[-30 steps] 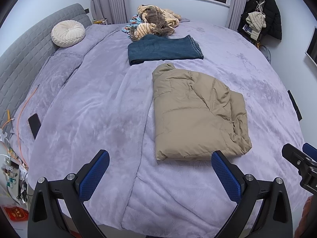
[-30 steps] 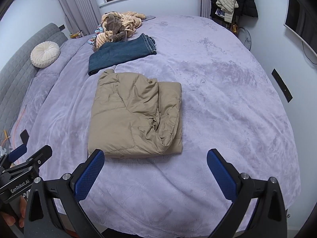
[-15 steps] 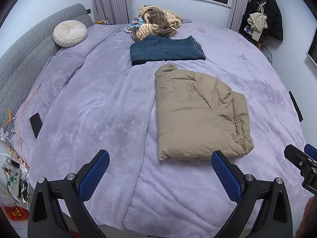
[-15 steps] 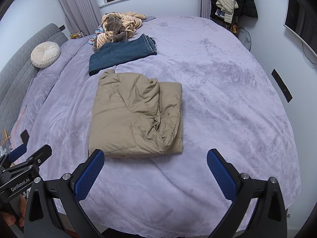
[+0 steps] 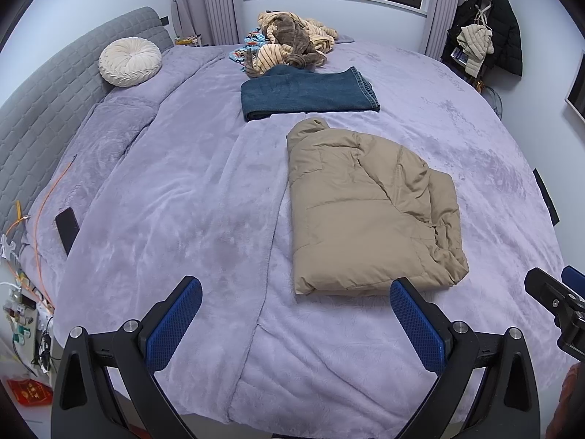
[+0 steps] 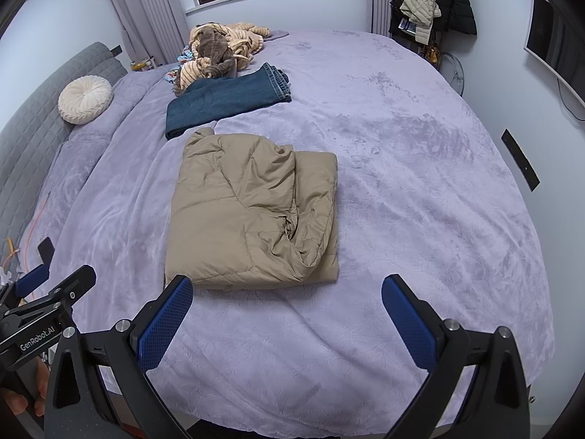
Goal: Fold large clothes
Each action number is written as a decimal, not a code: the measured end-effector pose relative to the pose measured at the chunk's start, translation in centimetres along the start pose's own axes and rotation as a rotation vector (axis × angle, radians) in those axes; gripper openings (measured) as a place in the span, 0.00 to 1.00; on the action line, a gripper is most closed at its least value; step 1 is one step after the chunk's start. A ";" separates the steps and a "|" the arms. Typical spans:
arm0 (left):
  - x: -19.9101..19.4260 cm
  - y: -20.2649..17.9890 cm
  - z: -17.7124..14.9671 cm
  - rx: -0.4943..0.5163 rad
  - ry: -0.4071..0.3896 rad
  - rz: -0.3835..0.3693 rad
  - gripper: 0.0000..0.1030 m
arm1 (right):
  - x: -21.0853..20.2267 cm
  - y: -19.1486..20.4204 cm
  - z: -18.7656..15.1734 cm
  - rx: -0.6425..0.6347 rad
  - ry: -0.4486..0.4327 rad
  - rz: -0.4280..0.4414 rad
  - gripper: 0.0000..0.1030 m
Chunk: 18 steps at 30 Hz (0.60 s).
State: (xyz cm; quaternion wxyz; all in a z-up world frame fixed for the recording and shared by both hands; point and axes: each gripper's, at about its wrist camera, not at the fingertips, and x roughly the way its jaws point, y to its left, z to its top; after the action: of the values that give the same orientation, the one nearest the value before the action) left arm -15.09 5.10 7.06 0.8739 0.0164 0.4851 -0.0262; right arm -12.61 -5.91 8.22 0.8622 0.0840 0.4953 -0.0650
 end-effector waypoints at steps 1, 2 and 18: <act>0.0 -0.1 0.0 0.001 -0.001 0.001 1.00 | 0.0 0.0 0.0 -0.001 -0.001 0.000 1.00; 0.0 0.0 0.0 0.001 -0.001 0.001 1.00 | -0.1 0.0 0.0 -0.001 -0.001 -0.001 1.00; -0.1 0.4 0.2 -0.006 0.001 0.004 1.00 | -0.1 0.2 -0.1 0.002 -0.002 -0.002 1.00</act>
State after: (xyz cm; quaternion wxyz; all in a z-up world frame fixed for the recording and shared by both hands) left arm -14.91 5.53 7.25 0.8738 0.0147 0.4855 -0.0230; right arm -12.72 -5.69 8.26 0.8624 0.0843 0.4947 -0.0664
